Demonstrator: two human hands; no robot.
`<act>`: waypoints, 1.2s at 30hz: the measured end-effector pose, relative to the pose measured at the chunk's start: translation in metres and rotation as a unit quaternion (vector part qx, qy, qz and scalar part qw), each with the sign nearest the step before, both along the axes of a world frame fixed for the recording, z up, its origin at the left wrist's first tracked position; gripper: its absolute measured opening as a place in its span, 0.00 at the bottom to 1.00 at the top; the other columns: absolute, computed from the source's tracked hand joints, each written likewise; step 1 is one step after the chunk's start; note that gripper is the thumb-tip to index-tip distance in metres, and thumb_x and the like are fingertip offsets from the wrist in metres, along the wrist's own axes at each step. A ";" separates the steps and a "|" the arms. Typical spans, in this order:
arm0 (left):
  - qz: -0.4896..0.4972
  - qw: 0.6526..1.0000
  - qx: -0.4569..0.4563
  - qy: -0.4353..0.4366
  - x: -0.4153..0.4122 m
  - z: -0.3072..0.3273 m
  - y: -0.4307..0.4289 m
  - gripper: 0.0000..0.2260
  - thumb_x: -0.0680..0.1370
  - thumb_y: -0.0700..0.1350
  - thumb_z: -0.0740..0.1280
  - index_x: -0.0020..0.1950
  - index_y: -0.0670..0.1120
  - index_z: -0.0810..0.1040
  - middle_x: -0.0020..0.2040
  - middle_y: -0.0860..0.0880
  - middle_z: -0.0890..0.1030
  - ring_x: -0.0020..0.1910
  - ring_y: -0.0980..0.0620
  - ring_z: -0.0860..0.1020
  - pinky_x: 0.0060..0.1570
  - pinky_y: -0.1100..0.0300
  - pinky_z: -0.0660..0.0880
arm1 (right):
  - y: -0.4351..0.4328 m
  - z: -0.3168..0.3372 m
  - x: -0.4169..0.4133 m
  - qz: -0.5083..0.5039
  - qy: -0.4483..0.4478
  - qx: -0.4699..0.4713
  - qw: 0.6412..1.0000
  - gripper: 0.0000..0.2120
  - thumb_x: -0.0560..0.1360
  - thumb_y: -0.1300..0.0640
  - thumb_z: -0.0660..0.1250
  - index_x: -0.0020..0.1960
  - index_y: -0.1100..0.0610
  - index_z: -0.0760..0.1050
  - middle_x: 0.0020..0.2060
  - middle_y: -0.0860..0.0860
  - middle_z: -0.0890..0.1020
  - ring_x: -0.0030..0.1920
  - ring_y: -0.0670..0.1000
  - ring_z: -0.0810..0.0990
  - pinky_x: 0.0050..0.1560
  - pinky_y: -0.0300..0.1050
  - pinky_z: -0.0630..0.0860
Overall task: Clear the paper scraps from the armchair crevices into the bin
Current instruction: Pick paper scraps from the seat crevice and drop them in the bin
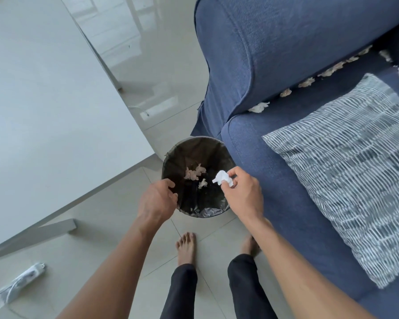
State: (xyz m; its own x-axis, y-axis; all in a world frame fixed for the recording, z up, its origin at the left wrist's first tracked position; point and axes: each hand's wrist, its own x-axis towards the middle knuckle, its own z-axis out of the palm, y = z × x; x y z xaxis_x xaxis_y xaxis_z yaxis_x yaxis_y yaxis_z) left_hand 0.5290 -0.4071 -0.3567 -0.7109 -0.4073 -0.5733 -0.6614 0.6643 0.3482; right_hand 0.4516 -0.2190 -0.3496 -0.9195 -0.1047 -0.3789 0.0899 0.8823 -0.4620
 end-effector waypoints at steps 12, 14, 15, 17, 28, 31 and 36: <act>0.016 0.999 0.011 0.038 0.001 0.016 0.002 0.14 0.78 0.45 0.65 0.63 0.47 0.78 0.50 0.52 0.84 0.48 0.49 0.81 0.44 0.60 0.73 | -0.001 0.016 -0.008 0.034 -0.021 0.008 0.999 0.14 0.77 0.51 0.69 0.61 0.50 0.75 0.48 0.48 0.82 0.51 0.52 0.79 0.45 0.44 0.71; -0.007 0.997 -0.005 0.072 -0.011 0.024 0.008 0.14 0.78 0.47 0.65 0.63 0.48 0.76 0.52 0.51 0.83 0.48 0.49 0.81 0.45 0.57 0.75 | 0.002 0.030 -0.020 0.038 0.013 -0.012 0.999 0.13 0.77 0.51 0.68 0.61 0.50 0.75 0.48 0.47 0.80 0.49 0.50 0.79 0.43 0.42 0.70; -0.025 0.995 -0.012 0.093 -0.019 0.031 0.012 0.15 0.78 0.48 0.65 0.64 0.48 0.76 0.53 0.50 0.82 0.48 0.49 0.81 0.46 0.56 0.76 | 0.004 0.039 -0.027 0.048 0.030 -0.019 0.998 0.13 0.77 0.51 0.68 0.61 0.50 0.75 0.49 0.47 0.79 0.48 0.49 0.78 0.42 0.42 0.70; -0.064 0.987 -0.027 0.144 -0.043 0.048 0.020 0.16 0.79 0.50 0.64 0.65 0.48 0.74 0.55 0.49 0.81 0.50 0.49 0.80 0.48 0.52 0.78 | 0.009 0.058 -0.047 0.064 0.064 -0.035 0.995 0.14 0.77 0.51 0.68 0.62 0.50 0.75 0.51 0.48 0.77 0.48 0.50 0.78 0.42 0.44 0.73; -0.175 0.933 -0.072 0.307 -0.207 0.125 0.118 0.16 0.81 0.51 0.62 0.67 0.49 0.72 0.60 0.49 0.76 0.52 0.49 0.78 0.44 0.51 0.76 | 0.133 0.132 -0.190 -0.003 0.182 -0.047 0.982 0.14 0.76 0.53 0.68 0.62 0.52 0.75 0.52 0.51 0.75 0.54 0.54 0.75 0.48 0.48 0.73; -0.215 0.919 -0.077 0.320 -0.246 0.128 0.162 0.15 0.81 0.51 0.61 0.67 0.49 0.72 0.60 0.51 0.76 0.56 0.50 0.77 0.43 0.53 0.76 | 0.185 0.127 -0.221 -0.037 0.179 -0.039 0.982 0.15 0.76 0.55 0.69 0.62 0.53 0.75 0.53 0.52 0.76 0.56 0.56 0.75 0.52 0.50 0.74; -0.276 0.901 -0.064 0.329 -0.309 0.118 0.241 0.17 0.81 0.50 0.63 0.69 0.47 0.71 0.60 0.49 0.76 0.55 0.48 0.77 0.49 0.53 0.74 | 0.276 0.104 -0.267 -0.116 0.166 -0.037 0.979 0.15 0.75 0.56 0.70 0.61 0.53 0.76 0.52 0.53 0.76 0.56 0.58 0.76 0.54 0.51 0.74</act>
